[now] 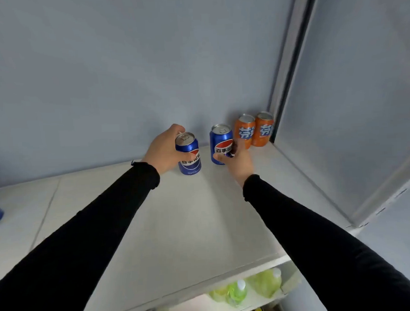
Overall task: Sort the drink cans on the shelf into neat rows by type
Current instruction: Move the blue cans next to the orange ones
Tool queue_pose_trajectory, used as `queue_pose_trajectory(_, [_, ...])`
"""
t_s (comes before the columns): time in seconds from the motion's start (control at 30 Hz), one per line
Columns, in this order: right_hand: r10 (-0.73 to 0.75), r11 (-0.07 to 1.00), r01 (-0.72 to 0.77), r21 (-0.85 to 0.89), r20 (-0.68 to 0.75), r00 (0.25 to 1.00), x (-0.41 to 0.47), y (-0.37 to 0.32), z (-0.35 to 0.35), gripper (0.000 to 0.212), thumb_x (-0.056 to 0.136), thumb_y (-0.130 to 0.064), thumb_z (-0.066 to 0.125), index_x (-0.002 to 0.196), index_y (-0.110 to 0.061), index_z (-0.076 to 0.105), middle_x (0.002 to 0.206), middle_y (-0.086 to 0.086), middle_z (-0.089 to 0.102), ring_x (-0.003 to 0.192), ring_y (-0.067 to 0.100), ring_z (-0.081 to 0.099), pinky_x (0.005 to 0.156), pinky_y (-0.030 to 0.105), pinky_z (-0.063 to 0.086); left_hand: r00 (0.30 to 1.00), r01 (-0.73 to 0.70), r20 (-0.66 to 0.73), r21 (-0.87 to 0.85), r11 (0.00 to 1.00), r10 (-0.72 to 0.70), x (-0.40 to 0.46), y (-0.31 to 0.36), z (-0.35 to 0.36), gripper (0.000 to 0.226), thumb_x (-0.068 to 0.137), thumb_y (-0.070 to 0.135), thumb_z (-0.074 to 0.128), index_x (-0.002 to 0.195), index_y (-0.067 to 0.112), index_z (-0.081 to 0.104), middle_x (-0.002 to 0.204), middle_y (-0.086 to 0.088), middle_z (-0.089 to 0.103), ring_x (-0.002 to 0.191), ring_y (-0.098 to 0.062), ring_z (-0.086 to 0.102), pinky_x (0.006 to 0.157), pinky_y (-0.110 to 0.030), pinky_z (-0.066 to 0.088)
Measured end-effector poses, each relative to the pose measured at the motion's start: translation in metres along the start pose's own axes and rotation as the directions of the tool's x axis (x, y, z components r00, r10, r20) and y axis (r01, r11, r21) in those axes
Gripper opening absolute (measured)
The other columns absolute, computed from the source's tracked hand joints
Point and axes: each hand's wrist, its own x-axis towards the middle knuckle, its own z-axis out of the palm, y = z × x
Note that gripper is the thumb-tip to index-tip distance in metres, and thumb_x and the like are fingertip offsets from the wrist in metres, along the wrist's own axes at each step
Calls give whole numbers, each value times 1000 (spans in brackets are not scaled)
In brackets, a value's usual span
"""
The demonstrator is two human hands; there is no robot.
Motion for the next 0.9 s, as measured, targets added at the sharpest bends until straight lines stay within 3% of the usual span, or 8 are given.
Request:
queue_pose_trajectory(0.1, [1, 1000, -1, -18, -21, 1000, 17, 8, -2, 68, 81, -21, 81, 139, -14, 44, 133, 4, 62, 117, 21, 62, 93, 29, 49, 1000, 19, 9, 3, 1000, -19, 31, 10, 18, 56, 74, 24, 86, 120, 18, 53, 111, 1, 67, 100, -20, 64, 88, -36, 54])
queue_pose_trajectory(0.3, [16, 1000, -17, -6, -93, 996, 35, 18, 8, 62, 84, -25, 78, 137, -13, 48, 131, 6, 65, 117, 24, 64, 90, 29, 49, 999, 20, 47, 57, 998, -23, 69, 12, 36, 53, 77, 22, 84, 120, 17, 53, 111, 0, 66, 101, -20, 63, 86, -35, 53])
queue_pose_trajectory(0.57, [-26, 995, 25, -100, -8, 1000, 40, 22, 2, 55, 86, -31, 75, 135, -17, 53, 129, 1, 65, 115, 19, 63, 86, 25, 44, 997, 19, 80, 49, 999, -22, 86, 4, 39, 56, 77, 21, 85, 123, 21, 52, 114, 4, 64, 102, -16, 62, 77, -23, 47])
queue_pose_trajectory(0.9, [-19, 981, 26, -192, 38, 999, 42, 16, 9, 48, 92, -27, 69, 134, -14, 52, 128, 5, 65, 112, 23, 64, 82, 25, 44, 998, 39, 50, 85, 996, -43, 86, -2, 40, 57, 78, 22, 84, 125, 21, 51, 119, 1, 62, 108, -21, 62, 90, -37, 55])
